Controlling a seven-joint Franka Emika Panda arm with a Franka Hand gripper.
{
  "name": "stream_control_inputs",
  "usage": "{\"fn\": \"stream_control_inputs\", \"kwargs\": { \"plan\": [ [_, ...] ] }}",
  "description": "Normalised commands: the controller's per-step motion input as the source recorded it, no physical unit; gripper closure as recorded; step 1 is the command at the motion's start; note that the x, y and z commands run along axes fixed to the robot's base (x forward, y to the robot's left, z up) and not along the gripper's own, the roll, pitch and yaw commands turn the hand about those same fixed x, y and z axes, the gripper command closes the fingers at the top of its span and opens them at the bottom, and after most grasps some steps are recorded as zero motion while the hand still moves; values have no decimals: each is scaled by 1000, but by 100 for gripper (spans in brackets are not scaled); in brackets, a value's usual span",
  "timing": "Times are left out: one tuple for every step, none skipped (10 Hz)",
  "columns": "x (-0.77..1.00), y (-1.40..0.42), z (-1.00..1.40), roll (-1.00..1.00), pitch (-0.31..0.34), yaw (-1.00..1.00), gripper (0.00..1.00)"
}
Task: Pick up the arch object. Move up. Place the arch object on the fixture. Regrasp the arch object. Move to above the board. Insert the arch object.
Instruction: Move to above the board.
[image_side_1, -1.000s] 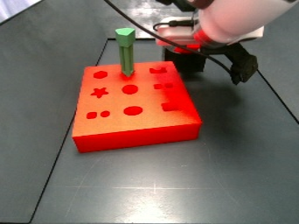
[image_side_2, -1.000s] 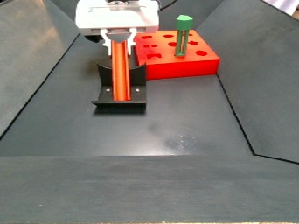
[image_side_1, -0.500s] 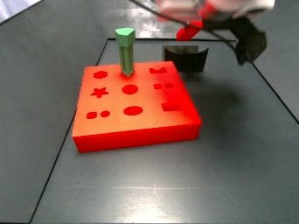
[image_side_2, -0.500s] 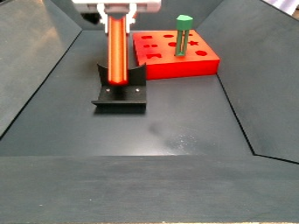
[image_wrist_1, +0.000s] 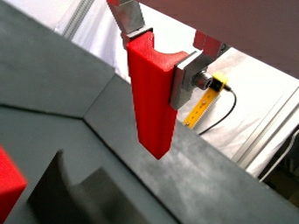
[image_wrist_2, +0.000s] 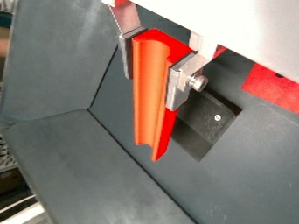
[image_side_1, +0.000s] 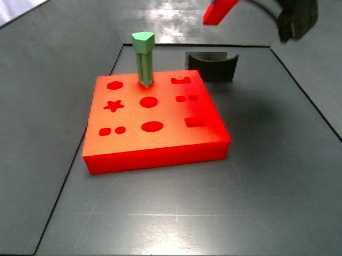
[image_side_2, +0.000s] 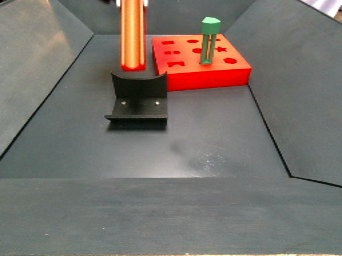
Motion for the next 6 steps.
{"fn": "stream_control_inputs", "kwargs": {
  "plan": [
    [-54,2,1000,-40,113,72,100],
    [-44,-4,1000,-40,91,89,100],
    [-39,-6,1000,-37,86,92,100],
    [-23,-11,879,-33,77,92,100],
    [-5,-14,651,-28,76,90,100],
    [8,-20,483,-29,77,85,100]
  ]
}}
